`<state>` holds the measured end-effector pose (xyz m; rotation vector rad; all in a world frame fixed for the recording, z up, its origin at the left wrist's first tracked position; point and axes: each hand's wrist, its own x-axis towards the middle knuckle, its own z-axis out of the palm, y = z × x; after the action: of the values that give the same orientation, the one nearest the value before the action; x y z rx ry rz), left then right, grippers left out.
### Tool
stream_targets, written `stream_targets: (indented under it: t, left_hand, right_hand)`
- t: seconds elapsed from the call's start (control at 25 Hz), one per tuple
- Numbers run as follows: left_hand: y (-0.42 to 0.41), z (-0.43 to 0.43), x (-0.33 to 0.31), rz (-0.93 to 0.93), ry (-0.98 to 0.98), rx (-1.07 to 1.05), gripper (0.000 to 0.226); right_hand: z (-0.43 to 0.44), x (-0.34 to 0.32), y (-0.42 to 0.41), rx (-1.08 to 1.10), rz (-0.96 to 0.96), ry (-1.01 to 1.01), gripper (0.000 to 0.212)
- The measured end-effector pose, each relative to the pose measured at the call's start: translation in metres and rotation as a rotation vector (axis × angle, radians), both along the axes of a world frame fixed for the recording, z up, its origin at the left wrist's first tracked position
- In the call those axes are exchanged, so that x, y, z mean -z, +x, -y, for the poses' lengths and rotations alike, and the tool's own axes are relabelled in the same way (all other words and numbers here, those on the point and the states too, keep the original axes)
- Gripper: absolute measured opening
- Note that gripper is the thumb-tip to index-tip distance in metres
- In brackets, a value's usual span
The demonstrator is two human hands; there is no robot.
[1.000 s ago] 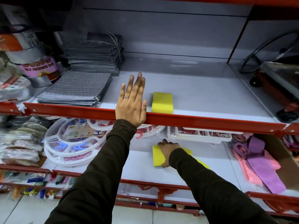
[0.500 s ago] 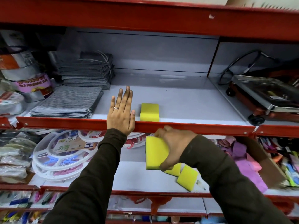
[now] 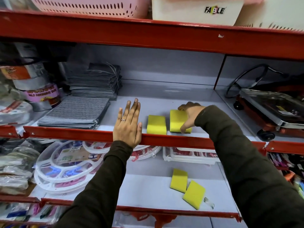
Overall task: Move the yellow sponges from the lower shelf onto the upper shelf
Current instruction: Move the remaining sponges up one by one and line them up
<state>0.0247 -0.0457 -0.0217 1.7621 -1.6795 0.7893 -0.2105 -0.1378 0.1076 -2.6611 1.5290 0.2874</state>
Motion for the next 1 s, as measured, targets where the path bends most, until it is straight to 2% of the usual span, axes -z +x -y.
stream_targets:
  t: [0.2, 0.36, 0.52, 0.64, 0.72, 0.84, 1.0]
  left_hand:
    - [0.0, -0.001, 0.0, -0.004, -0.009, 0.011, 0.066]
    - [-0.001, 0.0, 0.001, 0.002, -0.003, 0.004, 0.066]
    - [-0.001, 0.0, 0.002, 0.002, -0.004, -0.002, 0.065]
    - [-0.002, 0.0, 0.002, 0.006, 0.005, -0.01, 0.066]
    - [-0.003, 0.0, 0.003, 0.013, 0.006, -0.014, 0.067]
    - [-0.002, 0.0, 0.002, 0.017, -0.004, -0.014, 0.067]
    - [-0.002, 0.002, 0.004, 0.012, -0.023, -0.013, 0.067]
  right_hand:
    - [0.012, 0.019, 0.009, -0.019, 0.01, 0.123, 0.098]
    - [-0.004, 0.013, -0.004, -0.02, 0.138, 0.052, 0.1]
    - [-0.046, 0.002, -0.027, -0.071, 0.369, 0.005, 0.078]
    - [-0.08, 0.011, -0.04, -0.081, 0.424, 0.118, 0.062]
    - [-0.092, 0.032, -0.045, -0.076, 0.391, 0.216, 0.06]
    - [-0.083, 0.083, -0.047, -0.012, 0.226, 0.37, 0.063]
    - [-0.044, 0.17, -0.048, 0.138, 0.014, 0.489, 0.086]
